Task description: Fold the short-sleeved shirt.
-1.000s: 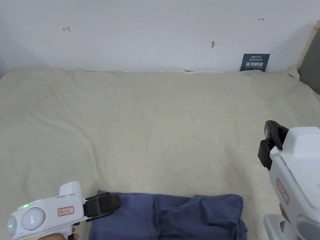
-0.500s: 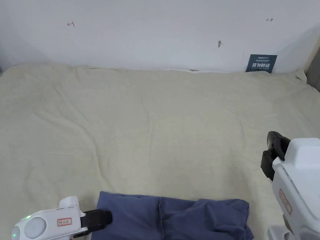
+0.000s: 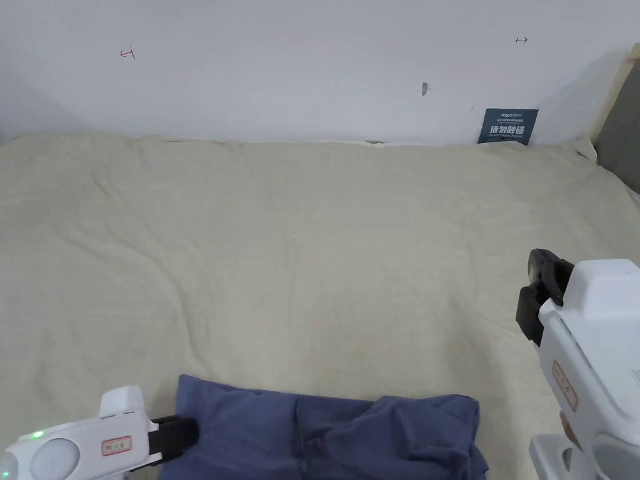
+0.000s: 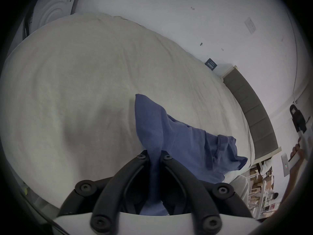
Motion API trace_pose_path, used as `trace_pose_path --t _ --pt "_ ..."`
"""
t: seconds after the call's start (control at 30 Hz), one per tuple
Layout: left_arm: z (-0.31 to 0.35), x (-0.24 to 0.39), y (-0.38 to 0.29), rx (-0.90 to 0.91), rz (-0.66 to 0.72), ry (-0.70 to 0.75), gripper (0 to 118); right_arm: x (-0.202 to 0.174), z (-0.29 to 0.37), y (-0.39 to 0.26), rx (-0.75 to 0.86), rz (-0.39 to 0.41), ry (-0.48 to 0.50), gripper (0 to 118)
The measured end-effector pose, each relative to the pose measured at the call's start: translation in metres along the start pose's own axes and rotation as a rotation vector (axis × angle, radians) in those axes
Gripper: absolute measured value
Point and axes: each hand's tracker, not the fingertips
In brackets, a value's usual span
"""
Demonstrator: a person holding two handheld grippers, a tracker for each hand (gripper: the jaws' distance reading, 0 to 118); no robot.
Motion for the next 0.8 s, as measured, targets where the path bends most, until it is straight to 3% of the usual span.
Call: trace_pose_path --t 0.17,0.37,0.6,0.8 --pt "0.04 -0.029 0.01 0.031 -0.037 0.155 11 0.0 0.001 0.003 0.022 -0.01 0.014 1" --pt "0.073 -0.031 0.015 0.053 -0.022 0.224 11 -0.008 0.006 0.008 0.03 -0.01 0.033 1" --pt "0.069 0.068 0.03 0.03 -0.16 0.14 11 -0.009 0.008 0.009 0.038 -0.017 0.047 1" --pt "0.028 0.159 0.03 -0.079 -0.316 0.084 11 -0.001 0.014 0.01 0.041 -0.035 0.029 1"
